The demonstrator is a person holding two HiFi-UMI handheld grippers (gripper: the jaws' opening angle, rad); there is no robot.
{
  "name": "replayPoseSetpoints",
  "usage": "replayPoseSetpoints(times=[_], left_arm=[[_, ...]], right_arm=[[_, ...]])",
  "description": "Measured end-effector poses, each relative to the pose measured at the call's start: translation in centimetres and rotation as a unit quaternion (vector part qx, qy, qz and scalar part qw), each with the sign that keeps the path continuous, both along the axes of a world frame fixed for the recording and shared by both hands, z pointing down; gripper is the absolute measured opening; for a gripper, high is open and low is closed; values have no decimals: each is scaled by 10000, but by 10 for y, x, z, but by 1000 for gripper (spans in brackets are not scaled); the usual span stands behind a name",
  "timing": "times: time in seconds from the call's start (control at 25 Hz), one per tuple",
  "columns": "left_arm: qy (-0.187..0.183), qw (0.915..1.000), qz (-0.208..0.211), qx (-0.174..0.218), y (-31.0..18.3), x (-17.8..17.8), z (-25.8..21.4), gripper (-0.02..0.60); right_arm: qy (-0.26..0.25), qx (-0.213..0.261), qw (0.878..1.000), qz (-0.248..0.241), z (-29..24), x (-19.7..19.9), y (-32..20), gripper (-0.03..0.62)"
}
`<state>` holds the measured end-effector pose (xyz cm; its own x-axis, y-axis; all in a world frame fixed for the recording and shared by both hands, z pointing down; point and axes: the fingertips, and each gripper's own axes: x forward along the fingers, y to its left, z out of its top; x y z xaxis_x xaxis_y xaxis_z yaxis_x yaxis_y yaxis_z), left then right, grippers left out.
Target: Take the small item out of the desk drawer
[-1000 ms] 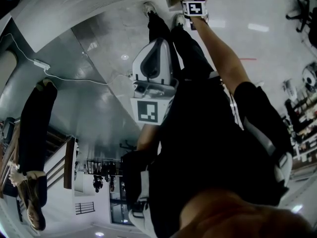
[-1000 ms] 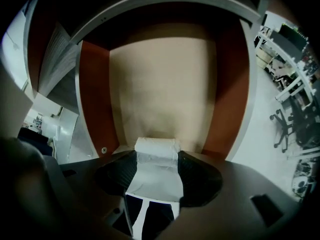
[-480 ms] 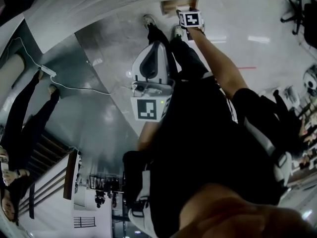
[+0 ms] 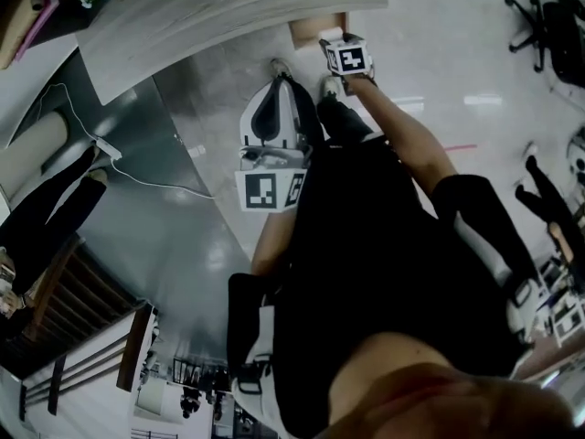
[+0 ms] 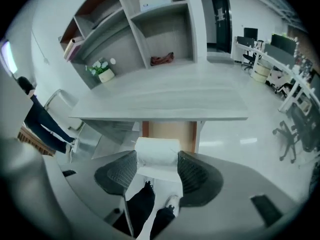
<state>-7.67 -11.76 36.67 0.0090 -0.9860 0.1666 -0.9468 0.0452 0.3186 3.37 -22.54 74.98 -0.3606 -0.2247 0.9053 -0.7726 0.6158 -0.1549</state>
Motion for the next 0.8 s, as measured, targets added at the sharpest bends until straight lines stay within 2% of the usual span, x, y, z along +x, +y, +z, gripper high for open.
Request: replayPoseSetpoints(times=[0.24, 0.36, 0.48, 0.8], left_arm=[[-130, 9998, -48, 170, 20, 24, -25, -3], [7, 9994, -247, 254, 35, 21, -32, -3], [-54, 9989, -358, 284, 49, 15, -38, -3], [-202, 9979, -293, 549, 60, -5, -67, -3]], right_arm=[[-539, 499, 9972, -150, -76, 2, 4, 249], [-806, 760, 9936, -222, -113, -4, 5, 249], [-1141, 973, 9884, -257, -147, -14, 8, 249], [-1910, 1597, 9680, -317, -245, -31, 21, 249]])
